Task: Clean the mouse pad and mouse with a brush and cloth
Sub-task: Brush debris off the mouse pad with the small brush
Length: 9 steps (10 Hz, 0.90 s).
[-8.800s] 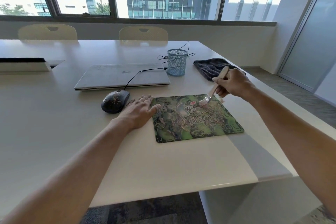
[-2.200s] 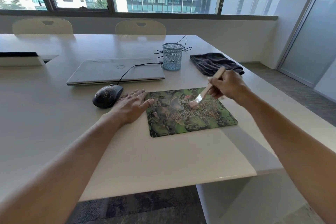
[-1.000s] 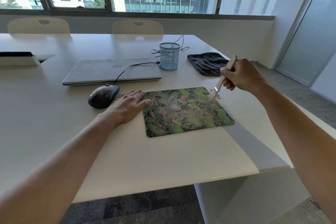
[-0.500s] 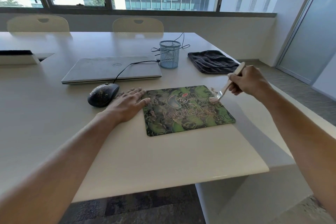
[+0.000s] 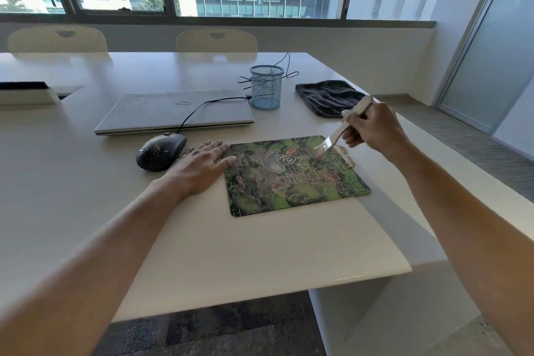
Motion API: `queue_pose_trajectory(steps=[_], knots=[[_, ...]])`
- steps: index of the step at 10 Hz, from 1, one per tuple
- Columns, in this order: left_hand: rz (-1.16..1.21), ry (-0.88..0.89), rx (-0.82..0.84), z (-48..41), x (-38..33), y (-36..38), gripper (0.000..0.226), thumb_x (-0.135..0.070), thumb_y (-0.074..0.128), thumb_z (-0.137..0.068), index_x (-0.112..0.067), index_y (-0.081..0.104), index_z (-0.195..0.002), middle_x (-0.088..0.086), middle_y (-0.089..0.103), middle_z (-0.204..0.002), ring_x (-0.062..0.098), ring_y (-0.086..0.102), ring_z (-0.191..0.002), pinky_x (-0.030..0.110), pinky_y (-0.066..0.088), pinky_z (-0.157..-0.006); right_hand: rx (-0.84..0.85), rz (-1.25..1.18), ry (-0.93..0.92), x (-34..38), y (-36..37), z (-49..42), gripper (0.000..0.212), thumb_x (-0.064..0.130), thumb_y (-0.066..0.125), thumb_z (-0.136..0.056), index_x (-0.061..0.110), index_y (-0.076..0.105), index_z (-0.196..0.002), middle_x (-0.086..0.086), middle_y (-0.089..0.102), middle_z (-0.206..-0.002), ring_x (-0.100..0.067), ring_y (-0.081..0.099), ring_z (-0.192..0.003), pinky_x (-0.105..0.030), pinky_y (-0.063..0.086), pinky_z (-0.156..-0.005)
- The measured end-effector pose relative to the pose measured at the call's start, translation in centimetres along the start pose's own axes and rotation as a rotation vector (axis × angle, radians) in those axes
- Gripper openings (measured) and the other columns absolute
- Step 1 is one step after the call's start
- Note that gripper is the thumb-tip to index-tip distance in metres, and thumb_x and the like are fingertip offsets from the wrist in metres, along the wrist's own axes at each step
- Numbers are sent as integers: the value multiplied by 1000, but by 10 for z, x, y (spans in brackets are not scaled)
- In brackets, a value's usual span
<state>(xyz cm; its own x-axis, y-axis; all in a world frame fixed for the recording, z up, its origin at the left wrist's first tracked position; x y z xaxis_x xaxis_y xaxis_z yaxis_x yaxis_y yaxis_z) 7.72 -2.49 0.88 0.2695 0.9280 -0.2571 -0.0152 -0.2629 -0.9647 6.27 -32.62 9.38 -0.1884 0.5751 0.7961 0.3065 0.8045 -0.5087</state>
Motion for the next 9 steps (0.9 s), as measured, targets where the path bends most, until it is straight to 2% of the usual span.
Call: queue_pose_trajectory(steps=[4, 6, 7, 9], knots=[[4, 7, -8, -1, 2, 1, 58, -52, 27, -95, -24, 23, -146, -3, 15, -156, 10, 9, -144, 35, 7, -118, -118, 219, 94, -32, -38, -12, 27, 15, 54, -91, -2, 63, -73, -8, 60, -55, -2, 52, -28, -11, 42, -33], [-6, 4, -9, -2, 2, 1, 58, -51, 27, -95, -25, 23, -146, -3, 15, -156, 10, 10, -144, 34, 7, -118, -128, -12, 12, -16, -20, -10, 25, 16, 53, -93, 0, 62, -78, -9, 60, -56, -5, 56, -33, -17, 50, -40], [-5, 4, -6, -2, 1, 1, 57, -51, 27, -96, -25, 22, -146, -3, 15, -156, 11, 10, -144, 35, 7, -118, -101, -6, 50, -22, -12, -7, 23, 16, 53, -94, -1, 62, -80, -9, 61, -57, -5, 57, -34, -17, 52, -42], [-6, 11, -4, -3, 0, 2, 57, -51, 27, -96, -24, 23, -146, -3, 15, -156, 11, 10, -144, 35, 7, -118, -140, 166, 125, -37, -32, -11, 26, 13, 53, -92, 0, 60, -70, -8, 59, -55, -2, 52, -29, -12, 45, -35]])
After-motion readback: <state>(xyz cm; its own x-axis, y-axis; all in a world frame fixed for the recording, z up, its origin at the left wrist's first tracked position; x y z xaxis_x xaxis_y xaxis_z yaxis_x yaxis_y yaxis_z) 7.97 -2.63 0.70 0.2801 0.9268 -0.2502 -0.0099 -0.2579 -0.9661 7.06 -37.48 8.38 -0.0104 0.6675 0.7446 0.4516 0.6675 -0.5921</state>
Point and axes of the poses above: each hand's wrist, its own z-axis away from the middle knuckle, its own y-axis out of the palm, x = y × z, the point moved 9 cm from there along -z, towards the middle knuckle
